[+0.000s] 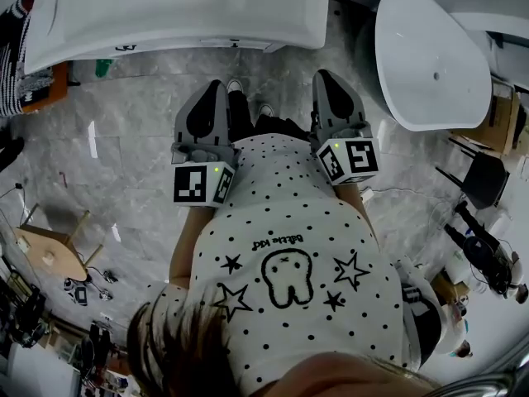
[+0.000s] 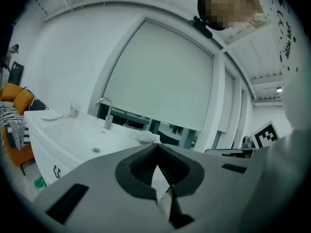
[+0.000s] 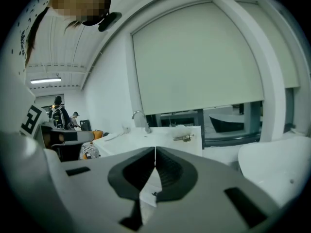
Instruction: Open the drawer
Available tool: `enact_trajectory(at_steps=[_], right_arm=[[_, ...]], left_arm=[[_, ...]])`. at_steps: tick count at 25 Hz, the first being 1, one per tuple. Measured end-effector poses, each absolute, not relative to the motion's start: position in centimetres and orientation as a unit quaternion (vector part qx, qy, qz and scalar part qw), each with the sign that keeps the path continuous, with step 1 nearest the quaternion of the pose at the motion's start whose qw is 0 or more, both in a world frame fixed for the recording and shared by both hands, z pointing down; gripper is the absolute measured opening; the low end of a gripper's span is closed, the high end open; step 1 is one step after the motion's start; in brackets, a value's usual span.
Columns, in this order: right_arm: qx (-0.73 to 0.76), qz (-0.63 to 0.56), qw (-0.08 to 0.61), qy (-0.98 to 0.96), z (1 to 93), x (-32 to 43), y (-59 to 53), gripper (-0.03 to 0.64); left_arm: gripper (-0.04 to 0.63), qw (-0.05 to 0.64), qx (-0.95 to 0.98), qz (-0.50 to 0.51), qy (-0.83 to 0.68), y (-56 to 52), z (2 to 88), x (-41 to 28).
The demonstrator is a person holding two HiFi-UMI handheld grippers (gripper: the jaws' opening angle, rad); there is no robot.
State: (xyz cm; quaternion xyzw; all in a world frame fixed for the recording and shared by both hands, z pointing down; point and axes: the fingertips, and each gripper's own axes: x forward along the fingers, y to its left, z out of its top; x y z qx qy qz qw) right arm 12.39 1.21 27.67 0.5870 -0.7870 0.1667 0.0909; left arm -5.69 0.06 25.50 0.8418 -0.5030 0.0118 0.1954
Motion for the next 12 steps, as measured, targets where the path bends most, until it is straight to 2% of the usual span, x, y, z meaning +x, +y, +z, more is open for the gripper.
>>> enact_trajectory(at_steps=[12], right_arm=[[0.623, 0.178, 0.083, -0.757, 26.9, 13.8, 2.0, 0.015]], left_arm=[[0.003, 0.189, 0.860, 0.021, -0.473, -0.8, 24.2, -4.5]])
